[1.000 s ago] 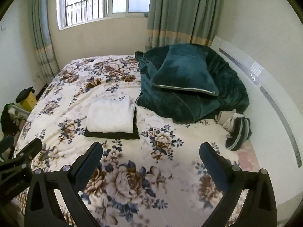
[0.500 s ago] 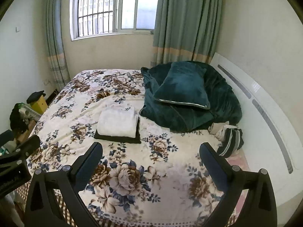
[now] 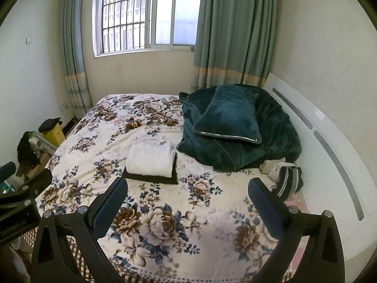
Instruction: Fold small clothes
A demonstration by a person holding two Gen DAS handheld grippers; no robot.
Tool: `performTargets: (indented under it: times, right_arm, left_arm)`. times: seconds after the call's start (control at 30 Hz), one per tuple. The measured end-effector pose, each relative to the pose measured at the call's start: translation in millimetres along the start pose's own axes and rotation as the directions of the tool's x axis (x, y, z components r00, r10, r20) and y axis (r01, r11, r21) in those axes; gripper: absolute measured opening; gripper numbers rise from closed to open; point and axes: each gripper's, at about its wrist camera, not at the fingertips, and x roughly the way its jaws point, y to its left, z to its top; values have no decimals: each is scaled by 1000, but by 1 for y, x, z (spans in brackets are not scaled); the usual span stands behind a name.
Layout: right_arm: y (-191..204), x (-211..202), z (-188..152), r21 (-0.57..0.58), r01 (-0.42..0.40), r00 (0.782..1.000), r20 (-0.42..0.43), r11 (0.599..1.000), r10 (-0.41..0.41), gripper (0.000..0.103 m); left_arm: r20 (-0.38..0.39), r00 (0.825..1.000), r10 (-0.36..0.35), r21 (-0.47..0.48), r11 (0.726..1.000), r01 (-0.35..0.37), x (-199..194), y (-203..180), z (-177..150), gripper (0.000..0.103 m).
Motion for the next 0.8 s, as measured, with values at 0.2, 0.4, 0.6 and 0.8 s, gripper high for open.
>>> performTargets:
  times: [0.2, 0.4, 0.6, 0.8]
  right_arm:
    - [-3, -1, -1, 8, -12, 1000, 0, 1000, 12, 103]
    - [-2, -2, -1, 7, -13, 1000, 0, 1000, 13, 103]
    - [1, -7, -5, 8, -14, 1000, 2, 1000, 14, 103]
    - [4, -11, -9, 5, -19, 1000, 3, 1000, 19, 103]
  left_arm:
    - [3, 1000, 6, 7, 1000, -6, -6, 0, 0, 103]
    - [6, 1000, 12, 8, 1000, -12, -7, -2, -1, 103]
    - [4, 1000, 11, 8, 1000, -11, -9, -3, -3, 103]
    - [-3, 1000, 17, 5, 1000, -17, -17, -3, -11, 103]
